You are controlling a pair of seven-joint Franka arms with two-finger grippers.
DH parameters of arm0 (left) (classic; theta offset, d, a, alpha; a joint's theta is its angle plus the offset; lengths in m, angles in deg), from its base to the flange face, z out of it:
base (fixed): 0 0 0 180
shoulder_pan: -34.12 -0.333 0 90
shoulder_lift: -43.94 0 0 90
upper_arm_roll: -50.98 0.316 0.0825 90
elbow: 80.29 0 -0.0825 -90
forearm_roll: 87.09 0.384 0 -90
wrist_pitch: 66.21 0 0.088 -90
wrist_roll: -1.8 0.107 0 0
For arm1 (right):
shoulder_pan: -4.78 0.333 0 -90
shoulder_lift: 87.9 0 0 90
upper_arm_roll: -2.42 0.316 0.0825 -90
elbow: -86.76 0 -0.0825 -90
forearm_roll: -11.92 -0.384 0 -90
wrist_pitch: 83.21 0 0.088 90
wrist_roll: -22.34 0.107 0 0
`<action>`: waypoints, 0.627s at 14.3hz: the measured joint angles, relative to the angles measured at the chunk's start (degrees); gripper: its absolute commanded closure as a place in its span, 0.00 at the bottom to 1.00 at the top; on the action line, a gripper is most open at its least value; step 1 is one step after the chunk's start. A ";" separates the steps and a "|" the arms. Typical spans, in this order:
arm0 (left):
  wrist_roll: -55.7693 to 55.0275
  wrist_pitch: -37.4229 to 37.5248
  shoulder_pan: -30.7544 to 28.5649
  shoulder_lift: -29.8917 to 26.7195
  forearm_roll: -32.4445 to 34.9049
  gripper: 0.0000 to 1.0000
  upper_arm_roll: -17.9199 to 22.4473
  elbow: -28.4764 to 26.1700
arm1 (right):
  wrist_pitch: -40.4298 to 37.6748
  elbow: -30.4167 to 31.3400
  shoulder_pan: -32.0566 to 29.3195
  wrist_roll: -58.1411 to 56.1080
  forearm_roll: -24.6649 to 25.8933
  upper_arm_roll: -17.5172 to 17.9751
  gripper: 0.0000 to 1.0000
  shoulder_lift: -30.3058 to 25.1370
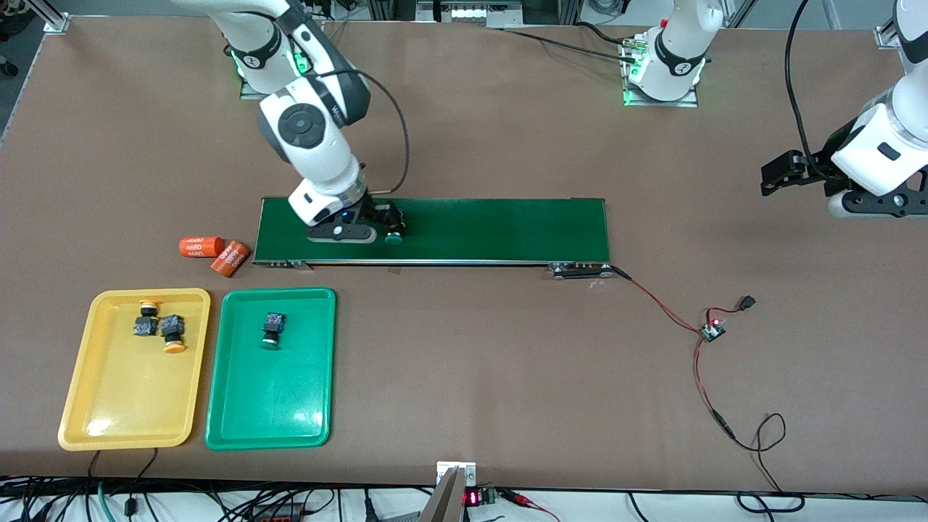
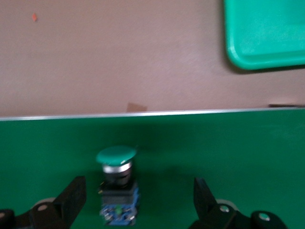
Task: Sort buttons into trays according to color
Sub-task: 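Move the right gripper to the second green button and grasp it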
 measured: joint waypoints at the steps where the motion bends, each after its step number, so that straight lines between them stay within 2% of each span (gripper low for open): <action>1: 0.00 0.00 0.00 0.00 0.00 0.00 -0.01 0.00 | 0.00 0.14 0.45 0.00 0.00 0.07 0.00 0.12; 5: 0.00 0.00 0.00 0.00 0.00 0.00 -0.03 0.00 | 0.39 1.04 1.37 0.00 0.00 0.08 0.00 1.28; 6: 0.00 0.00 0.00 0.00 0.00 0.00 -0.03 0.00 | 1.07 1.50 1.49 0.00 0.00 0.08 0.03 1.75; 9: 0.00 0.00 0.00 0.00 0.00 0.00 -0.05 0.00 | 2.82 2.67 1.58 -0.03 0.02 0.08 0.30 3.20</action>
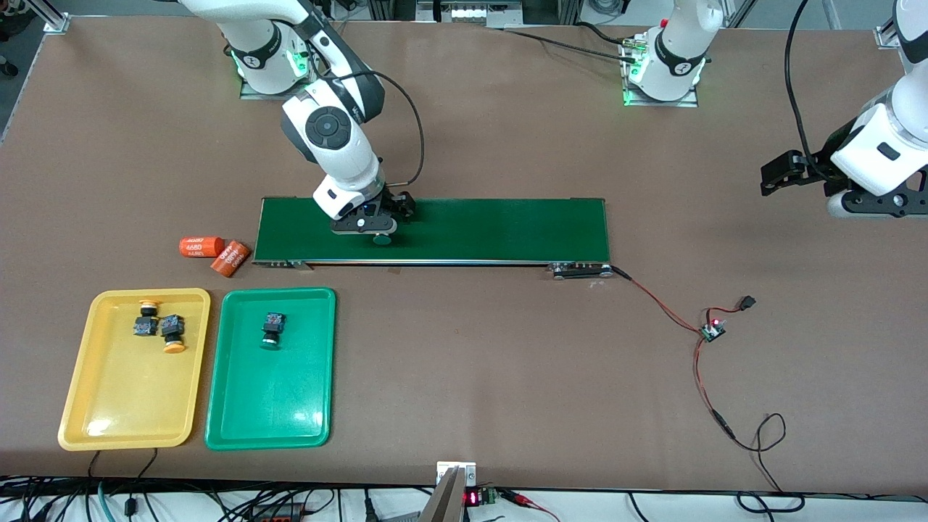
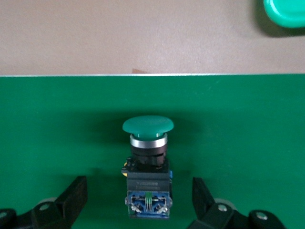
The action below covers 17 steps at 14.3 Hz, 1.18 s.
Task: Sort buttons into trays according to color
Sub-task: 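Move the right gripper to the second green button and grasp it, then carry the green button to the green tray and lower it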
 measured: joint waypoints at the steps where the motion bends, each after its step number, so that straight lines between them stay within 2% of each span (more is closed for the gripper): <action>1: 0.00 0.00 0.00 0.00 0.00 0.00 -0.01 0.00 | 0.11 0.08 0.00 -0.04 0.02 -0.01 0.43 0.28; 2: 0.00 0.00 0.00 0.00 0.00 0.00 -0.03 0.00 | 0.11 0.13 0.00 -0.10 0.03 -0.04 0.58 0.38; 4: 0.00 0.02 0.00 0.00 0.00 0.00 -0.04 0.00 | 0.11 0.23 -0.01 -0.34 0.08 -0.24 0.80 0.38; 5: 0.00 0.02 0.00 0.00 0.00 0.00 -0.04 0.00 | 0.11 0.25 -0.02 -0.73 0.08 -0.37 0.89 0.37; 6: 0.00 0.02 0.00 0.00 0.00 0.00 -0.04 0.00 | 0.11 0.25 -0.04 -1.22 0.08 -0.60 0.94 0.37; 8: 0.00 0.02 0.00 0.00 0.00 0.00 -0.05 0.00 | 0.24 0.16 -0.07 -2.89 0.09 -1.74 0.94 0.10; 10: 0.00 0.03 0.00 -0.01 0.00 0.00 -0.05 0.00 | 0.90 -1.22 -0.19 -5.42 0.10 -4.41 0.94 -0.61; 14: 0.00 0.04 0.00 -0.01 0.00 0.00 -0.06 0.00 | -1.76 -10.99 -2.16 -12.44 0.10 -10.93 0.94 -0.55; 17: 0.00 0.07 0.01 -0.01 0.00 0.00 -0.07 -0.01 | -3.05 -18.33 -3.46 -16.82 0.09 -14.65 0.93 4.67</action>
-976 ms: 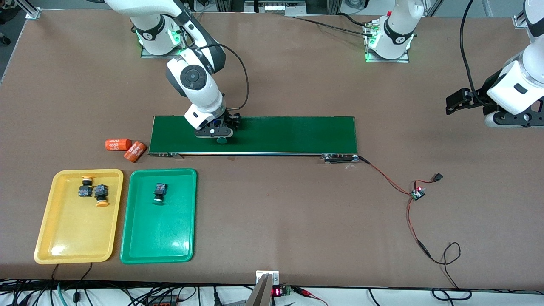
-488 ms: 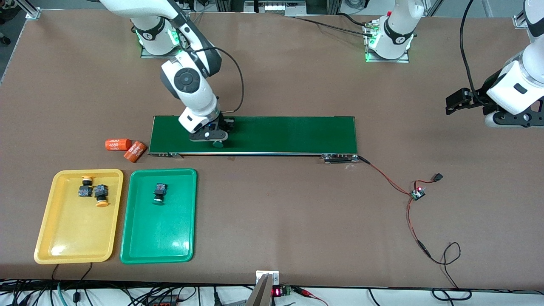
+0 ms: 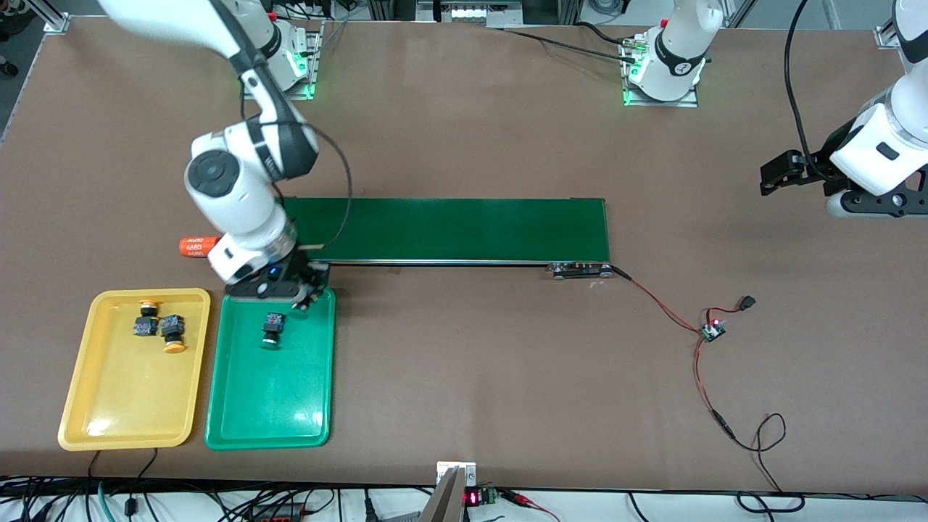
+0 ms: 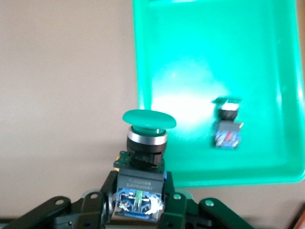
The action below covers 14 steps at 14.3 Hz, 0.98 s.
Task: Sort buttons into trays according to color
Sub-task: 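Carry the green button to the green tray and lower it, then open the right gripper to release the green button in the tray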
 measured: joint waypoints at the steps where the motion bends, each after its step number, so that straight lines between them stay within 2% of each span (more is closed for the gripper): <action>1: 0.00 0.01 0.00 0.00 0.00 0.00 -0.01 0.00 | 0.02 -2.01 -0.37 -0.59 0.00 -0.70 0.93 2.44; 4: 0.00 0.02 0.01 0.00 0.00 0.00 -0.07 0.00 | 0.33 -6.09 -1.61 -1.23 0.49 -1.33 0.91 8.33; 6: 0.00 0.03 0.01 -0.01 0.00 0.00 -0.10 0.00 | 0.36 -8.28 -1.80 -1.24 0.68 -1.85 0.71 11.03; 7: 0.00 0.03 0.02 -0.01 0.00 0.00 -0.11 0.00 | 0.36 -8.96 -1.80 -1.24 0.70 -2.10 0.49 11.95; 8: 0.00 0.03 0.01 -0.02 0.00 0.00 -0.11 0.00 | 0.36 -9.33 -1.80 -1.24 0.72 -2.24 0.45 12.42; 10: 0.00 0.03 0.02 -0.04 0.00 0.00 -0.14 0.00 | 0.36 -9.62 -1.82 -1.24 1.15 -2.36 0.31 12.76; 12: 0.00 0.03 0.03 -0.04 0.00 0.00 -0.16 0.00 | 0.38 -9.62 -1.93 -1.23 1.88 -2.39 0.07 12.86; 13: 0.00 0.03 0.04 -0.04 0.00 0.00 -0.18 0.00 | 0.44 -9.64 -1.97 -1.23 2.00 -2.41 0.00 12.87; 14: 0.00 0.03 0.05 -0.04 0.00 0.00 -0.20 0.00 | 0.53 -9.75 -2.02 -1.24 2.02 -2.41 0.00 12.85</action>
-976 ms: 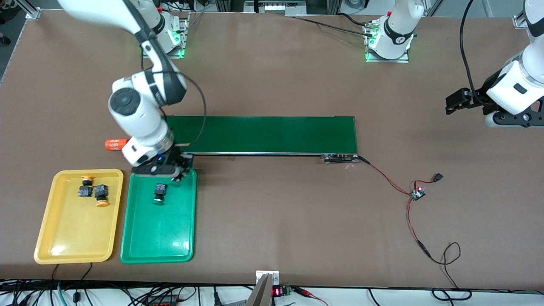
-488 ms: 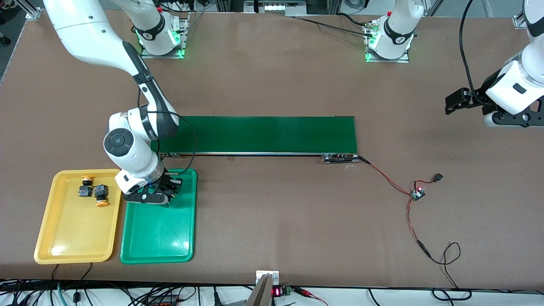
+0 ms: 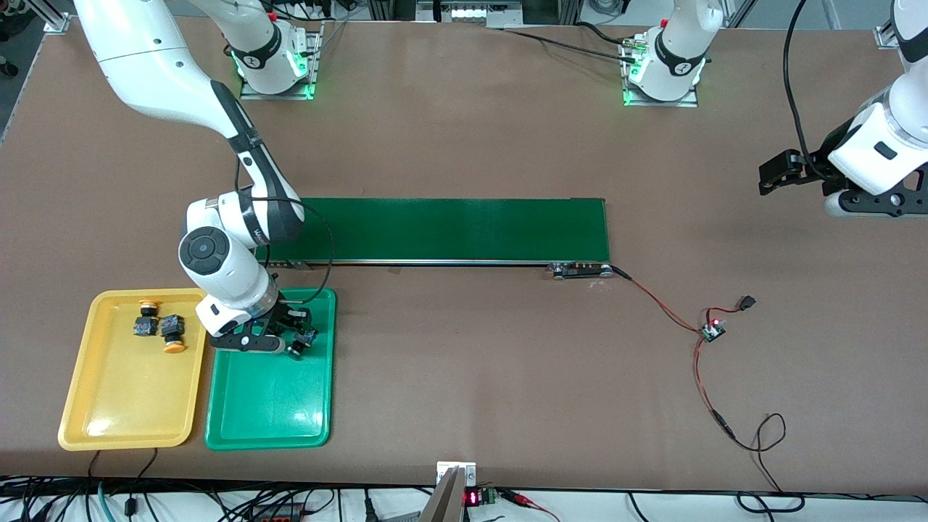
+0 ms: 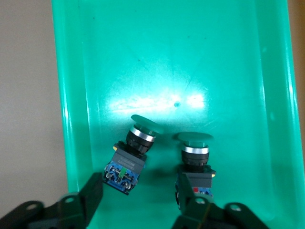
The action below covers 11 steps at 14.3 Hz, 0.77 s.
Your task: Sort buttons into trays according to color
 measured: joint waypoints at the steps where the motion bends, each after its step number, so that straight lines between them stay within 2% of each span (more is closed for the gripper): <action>1: 0.00 0.00 0.00 0.00 0.00 0.00 -0.02 0.00 | 0.01 -0.29 -0.07 0.00 0.00 -0.01 0.00 -0.10; 3: 0.00 0.00 0.01 0.00 0.00 0.00 -0.03 0.00 | -2.73 -0.97 -0.37 0.00 0.00 -0.03 0.00 -1.69; 5: 0.00 0.00 0.01 0.00 0.00 0.00 -0.03 0.00 | -9.54 -1.54 -1.01 -0.34 -0.01 -0.20 0.00 -5.65; 11: 0.00 0.00 0.01 -0.04 0.00 0.00 -0.04 0.00 | -33.60 -1.67 -6.47 -10.39 -2.50 -0.38 0.00 -23.06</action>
